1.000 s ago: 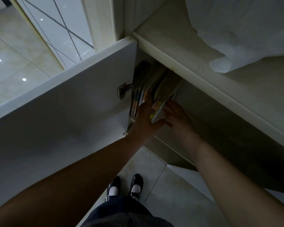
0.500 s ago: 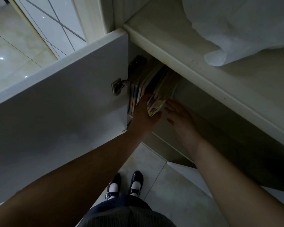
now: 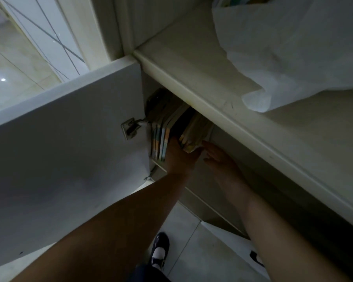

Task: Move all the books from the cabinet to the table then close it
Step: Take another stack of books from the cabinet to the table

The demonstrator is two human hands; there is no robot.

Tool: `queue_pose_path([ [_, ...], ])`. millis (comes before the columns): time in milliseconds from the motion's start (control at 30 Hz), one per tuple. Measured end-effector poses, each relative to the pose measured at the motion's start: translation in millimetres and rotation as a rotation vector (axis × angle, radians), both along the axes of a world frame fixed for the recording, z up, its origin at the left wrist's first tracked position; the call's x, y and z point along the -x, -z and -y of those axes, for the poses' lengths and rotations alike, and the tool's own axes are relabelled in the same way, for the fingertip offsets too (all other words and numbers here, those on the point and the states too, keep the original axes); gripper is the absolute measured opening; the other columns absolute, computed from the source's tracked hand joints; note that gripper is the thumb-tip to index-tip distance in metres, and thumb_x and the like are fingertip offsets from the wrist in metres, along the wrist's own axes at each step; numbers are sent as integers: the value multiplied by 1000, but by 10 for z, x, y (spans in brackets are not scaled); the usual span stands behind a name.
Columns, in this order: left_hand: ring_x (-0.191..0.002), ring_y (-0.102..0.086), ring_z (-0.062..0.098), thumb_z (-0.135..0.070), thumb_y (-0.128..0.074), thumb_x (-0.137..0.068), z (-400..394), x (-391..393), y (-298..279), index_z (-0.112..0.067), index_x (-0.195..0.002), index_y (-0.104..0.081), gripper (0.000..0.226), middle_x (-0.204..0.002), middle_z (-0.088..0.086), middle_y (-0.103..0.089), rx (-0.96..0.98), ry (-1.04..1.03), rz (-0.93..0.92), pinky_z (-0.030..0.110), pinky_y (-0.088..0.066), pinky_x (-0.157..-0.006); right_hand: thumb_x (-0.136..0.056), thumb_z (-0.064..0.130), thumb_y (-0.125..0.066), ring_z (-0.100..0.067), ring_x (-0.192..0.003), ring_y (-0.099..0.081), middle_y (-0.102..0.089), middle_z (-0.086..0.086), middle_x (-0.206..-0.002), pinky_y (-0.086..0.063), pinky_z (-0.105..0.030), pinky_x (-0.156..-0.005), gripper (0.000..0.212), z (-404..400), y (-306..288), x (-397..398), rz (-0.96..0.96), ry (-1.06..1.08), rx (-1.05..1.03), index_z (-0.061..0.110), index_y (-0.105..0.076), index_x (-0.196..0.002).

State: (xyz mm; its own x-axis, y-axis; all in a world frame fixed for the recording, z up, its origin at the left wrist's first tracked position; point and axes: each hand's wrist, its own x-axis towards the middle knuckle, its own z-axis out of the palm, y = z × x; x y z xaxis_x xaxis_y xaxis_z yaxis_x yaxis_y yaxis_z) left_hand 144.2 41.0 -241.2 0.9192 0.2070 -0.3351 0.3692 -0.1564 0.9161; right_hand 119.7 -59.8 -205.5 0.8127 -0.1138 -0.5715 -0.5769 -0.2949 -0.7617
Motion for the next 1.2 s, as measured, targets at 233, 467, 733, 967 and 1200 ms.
queue_pose_path([
  [233,-103,-60,12,-30,-78,-74,-170,9,-22,-16,-124,-54,57,-114,0,-66,-97,53,-17,23,-48,-83,-93,1,-44,-14,-123,-47,-52,-2,-131,-43,-15,-96,45,-17,-46,-18,48,-55,-54,16,-45,-136],
  [467,-92,-65,14,-40,-79,-66,-452,344,-59,-25,-106,-65,46,-96,-10,-68,-78,60,-92,27,-53,-81,-92,-4,-43,-21,-121,-49,-45,-6,-140,-43,-27,-94,52,-56,-7,229,-10,-160,-123,29,-46,-132],
  [733,-86,-68,9,-24,-77,-76,-807,1015,-396,-27,-98,-62,27,-95,-6,-71,120,72,-159,28,-56,-76,-88,8,-60,-23,-129,-44,-45,-7,-141,-40,-39,-105,58,57,-154,727,-68,-35,-75,18,-37,-141],
  [967,-95,-70,19,-31,-73,-74,-1094,1368,-793,-22,-118,-57,48,-110,2,-71,389,108,-194,39,-58,-81,-75,25,-69,-18,-112,-58,-57,-6,-132,-53,-30,-83,71,244,-290,1387,-209,64,-374,24,-39,-139],
  [1200,-82,-73,23,-32,-58,-73,-1320,1495,-1120,-23,-107,-61,35,-93,5,-75,584,242,-231,33,-59,-65,-40,57,-85,-8,-92,-68,-69,5,-106,-57,-21,-72,91,-105,-495,1793,-135,170,-544,24,-55,-119],
])
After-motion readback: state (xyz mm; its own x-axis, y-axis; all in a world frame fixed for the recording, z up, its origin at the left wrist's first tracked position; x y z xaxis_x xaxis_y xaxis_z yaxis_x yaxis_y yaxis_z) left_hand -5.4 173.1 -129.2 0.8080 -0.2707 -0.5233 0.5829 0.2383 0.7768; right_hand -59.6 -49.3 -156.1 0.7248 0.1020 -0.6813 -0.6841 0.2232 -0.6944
